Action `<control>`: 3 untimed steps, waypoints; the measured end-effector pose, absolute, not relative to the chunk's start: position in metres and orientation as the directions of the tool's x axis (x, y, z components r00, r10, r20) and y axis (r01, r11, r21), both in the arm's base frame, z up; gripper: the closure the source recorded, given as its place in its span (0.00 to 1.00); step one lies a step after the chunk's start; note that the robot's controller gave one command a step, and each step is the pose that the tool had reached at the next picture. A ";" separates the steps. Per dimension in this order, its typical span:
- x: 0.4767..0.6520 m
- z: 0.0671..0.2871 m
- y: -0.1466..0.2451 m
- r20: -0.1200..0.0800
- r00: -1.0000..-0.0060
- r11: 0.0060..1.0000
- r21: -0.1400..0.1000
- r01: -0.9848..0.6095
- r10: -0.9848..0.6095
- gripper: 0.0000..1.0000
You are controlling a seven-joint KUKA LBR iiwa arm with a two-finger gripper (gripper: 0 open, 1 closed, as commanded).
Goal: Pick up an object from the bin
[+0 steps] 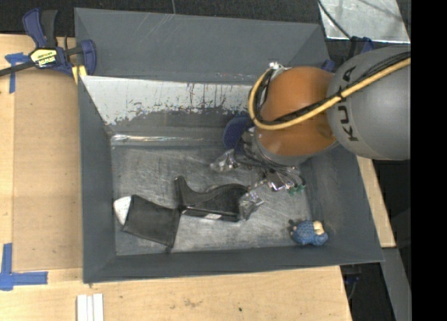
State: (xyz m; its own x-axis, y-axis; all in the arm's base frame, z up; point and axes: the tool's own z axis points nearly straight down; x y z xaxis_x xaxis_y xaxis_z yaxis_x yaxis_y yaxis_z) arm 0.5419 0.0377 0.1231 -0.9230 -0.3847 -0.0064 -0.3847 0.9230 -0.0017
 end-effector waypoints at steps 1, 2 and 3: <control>0.543 0.109 0.035 -0.004 -0.926 0.926 -0.001 -0.378 -0.378 0.00; 0.551 0.122 0.034 -0.004 -0.938 0.938 0.000 -0.345 -0.345 0.00; 0.549 0.111 0.036 -0.006 -0.927 0.927 -0.004 -0.375 -0.375 0.00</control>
Offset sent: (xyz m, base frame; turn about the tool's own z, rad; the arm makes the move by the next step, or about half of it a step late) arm -0.0020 -0.0049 -0.0525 0.0118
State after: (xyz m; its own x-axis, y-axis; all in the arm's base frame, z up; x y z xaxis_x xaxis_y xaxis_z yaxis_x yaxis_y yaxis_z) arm 0.5491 0.0356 0.1111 -0.9271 -0.3748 -0.0055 -0.3748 0.9271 -0.0037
